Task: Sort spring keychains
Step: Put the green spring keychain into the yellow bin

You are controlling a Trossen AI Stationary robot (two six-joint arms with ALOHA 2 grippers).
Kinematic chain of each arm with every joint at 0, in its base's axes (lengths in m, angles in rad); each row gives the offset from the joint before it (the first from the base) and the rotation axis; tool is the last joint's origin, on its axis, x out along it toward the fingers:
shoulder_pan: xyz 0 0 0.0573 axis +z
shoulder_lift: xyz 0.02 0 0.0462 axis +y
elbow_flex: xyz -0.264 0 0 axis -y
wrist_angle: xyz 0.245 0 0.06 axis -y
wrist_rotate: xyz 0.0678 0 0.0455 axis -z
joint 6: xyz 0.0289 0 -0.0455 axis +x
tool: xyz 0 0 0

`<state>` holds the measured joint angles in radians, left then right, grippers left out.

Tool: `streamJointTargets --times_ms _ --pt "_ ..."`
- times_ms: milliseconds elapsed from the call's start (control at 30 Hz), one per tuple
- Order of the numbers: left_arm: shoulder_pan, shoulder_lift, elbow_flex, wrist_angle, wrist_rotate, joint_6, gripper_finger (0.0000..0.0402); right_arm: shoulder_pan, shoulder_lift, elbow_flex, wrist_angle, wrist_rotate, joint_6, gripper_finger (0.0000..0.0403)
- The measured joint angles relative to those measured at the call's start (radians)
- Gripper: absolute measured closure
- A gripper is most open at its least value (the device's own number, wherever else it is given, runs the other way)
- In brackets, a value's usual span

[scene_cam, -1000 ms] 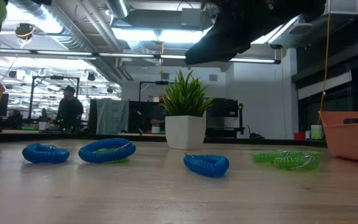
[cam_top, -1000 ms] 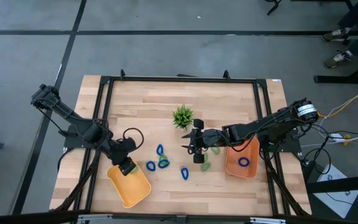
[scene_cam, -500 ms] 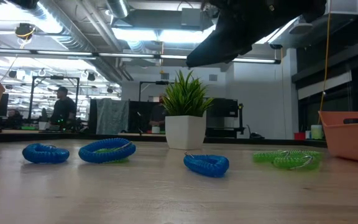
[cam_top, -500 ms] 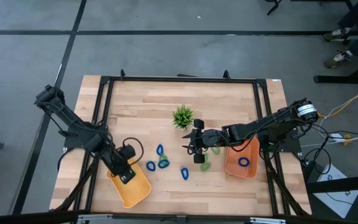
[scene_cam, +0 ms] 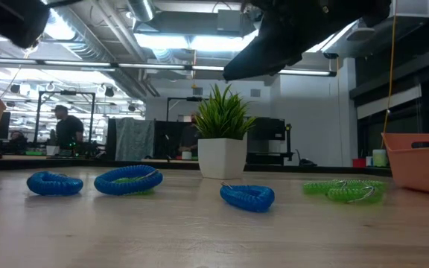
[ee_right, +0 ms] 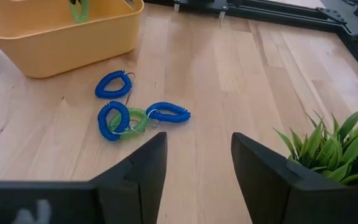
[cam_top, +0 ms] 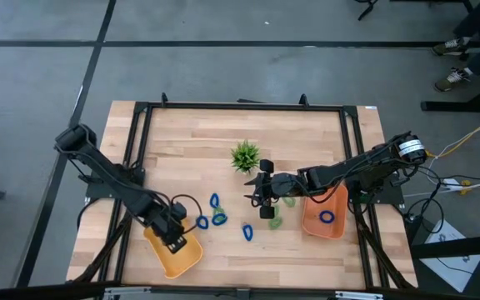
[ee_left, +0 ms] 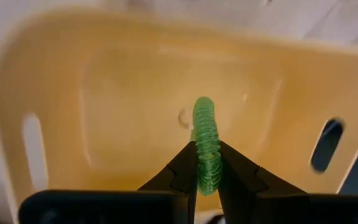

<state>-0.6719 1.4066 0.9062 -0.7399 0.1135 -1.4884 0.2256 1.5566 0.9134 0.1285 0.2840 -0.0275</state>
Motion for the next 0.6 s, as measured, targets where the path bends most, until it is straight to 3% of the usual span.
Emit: streamJointTargets --times_ms 67,433,600 --pt "0.001 0.006 -0.001 -0.001 0.041 -0.022 0.0355 0.0 0.0 0.0 0.0 0.0 0.0 0.0224" --pt "0.001 0.001 -0.001 -0.005 0.027 -0.052 0.034 0.0 0.0 0.0 0.0 -0.001 0.0 0.0224" --pt "0.001 0.001 -0.001 -0.038 0.021 -0.105 0.0315 0.0 0.0 0.0 0.0 -0.068 0.008 0.0224"
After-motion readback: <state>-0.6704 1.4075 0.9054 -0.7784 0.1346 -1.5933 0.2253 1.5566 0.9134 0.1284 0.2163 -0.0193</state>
